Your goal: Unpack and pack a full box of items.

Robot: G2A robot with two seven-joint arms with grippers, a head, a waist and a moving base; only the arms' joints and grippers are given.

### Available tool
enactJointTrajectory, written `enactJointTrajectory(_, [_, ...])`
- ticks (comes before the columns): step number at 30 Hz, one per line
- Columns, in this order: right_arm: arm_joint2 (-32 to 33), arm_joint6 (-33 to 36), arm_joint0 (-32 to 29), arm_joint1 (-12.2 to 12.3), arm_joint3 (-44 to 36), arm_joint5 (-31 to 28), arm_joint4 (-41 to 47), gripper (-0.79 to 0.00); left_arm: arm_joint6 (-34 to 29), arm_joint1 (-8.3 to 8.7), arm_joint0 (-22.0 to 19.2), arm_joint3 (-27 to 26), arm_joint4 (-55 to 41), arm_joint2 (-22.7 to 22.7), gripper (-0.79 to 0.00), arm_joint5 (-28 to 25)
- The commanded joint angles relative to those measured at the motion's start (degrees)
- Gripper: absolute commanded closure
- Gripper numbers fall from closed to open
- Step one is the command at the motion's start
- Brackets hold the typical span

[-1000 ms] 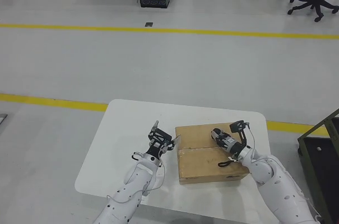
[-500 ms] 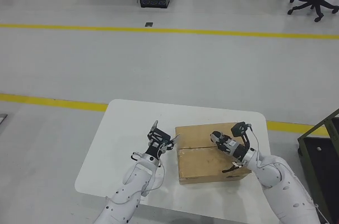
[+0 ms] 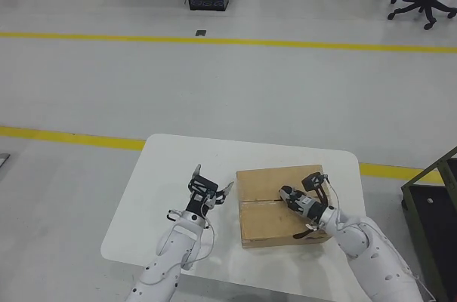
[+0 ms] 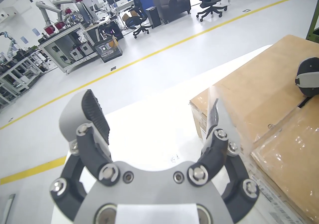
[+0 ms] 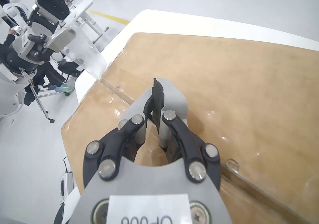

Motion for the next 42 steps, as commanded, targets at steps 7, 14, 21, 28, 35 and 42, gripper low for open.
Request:
enactJointTrajectory(7, [-0.7,-0.5,0.9,-0.2,1.5,0.1,0.2,0.0,0.1,-0.36,-0.6,-2.9,1.5,2.5,-0.785,-1.6])
enactJointTrajectory(14, [0.8,-1.0,0.1,0.1,1.2,0.7,1.1,0.0,0.8,-1.25,-3.1,-2.6,1.9,6.5,-0.785,-3.4])
enactJointTrajectory(21, [6.6,-2.2,-2.7,1.2,-0.9,1.2,3.3,0.0,0.4,-2.0,-5.5,0.2,2.3,8.9,-0.785,-4.3])
enactJointTrajectory(28, [13.9,-2.3,-7.0,2.6,-4.8,1.7,4.7,0.0,-0.2,-2.9,-7.7,2.4,2.5,11.3,-0.785,-4.4])
enactJointTrajectory(35, [16.7,-1.8,-9.6,3.1,-7.3,2.0,5.8,0.0,-0.5,-4.02,-9.5,3.4,3.3,14.8,-0.785,-4.8])
enactJointTrajectory(42, [17.6,-1.8,-10.3,3.3,-8.0,1.9,6.0,0.0,-1.5,-5.3,-11.1,4.0,4.9,18.8,-0.785,-5.7])
